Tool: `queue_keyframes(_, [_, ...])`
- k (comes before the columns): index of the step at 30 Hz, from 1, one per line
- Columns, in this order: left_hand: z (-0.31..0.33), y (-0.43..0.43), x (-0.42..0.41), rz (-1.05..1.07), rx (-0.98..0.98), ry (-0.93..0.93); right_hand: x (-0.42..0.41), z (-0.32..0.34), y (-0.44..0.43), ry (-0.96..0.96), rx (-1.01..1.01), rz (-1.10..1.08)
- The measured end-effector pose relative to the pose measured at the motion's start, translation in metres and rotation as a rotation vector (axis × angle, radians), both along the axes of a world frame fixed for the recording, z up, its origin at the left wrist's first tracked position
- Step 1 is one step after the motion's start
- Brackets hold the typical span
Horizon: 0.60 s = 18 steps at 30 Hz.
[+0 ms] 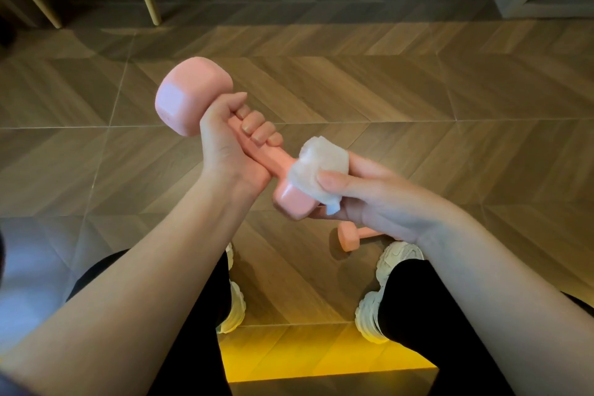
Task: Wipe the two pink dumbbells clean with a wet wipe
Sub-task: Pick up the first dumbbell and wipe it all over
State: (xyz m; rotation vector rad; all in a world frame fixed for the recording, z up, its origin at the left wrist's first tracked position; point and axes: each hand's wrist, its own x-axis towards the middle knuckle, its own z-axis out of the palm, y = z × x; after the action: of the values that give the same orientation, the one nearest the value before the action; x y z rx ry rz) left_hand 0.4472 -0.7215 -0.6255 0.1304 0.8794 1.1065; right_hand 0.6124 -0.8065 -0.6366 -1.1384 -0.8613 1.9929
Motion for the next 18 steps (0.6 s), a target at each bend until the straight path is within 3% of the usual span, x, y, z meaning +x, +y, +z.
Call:
queue_keyframes(5, [-0.001, -0.002, 0.001, -0.005, 0.001, 0.042, -0.02, -0.008, -0.003, -0.236, 0.089, -0.091])
queue_keyframes(9, [0.0, 0.001, 0.001, 0.013, 0.01, 0.033, -0.018, -0.008, 0.0, -0.175, 0.053, -0.143])
queue_keyframes(13, [0.001, 0.004, -0.004, 0.013, 0.012, 0.013, -0.004, -0.005, 0.002, -0.04, 0.091, -0.013])
queue_keyframes(18, [0.0, 0.003, -0.005, -0.004, 0.019, 0.032, -0.016, -0.009, 0.0, -0.168, 0.109, -0.039])
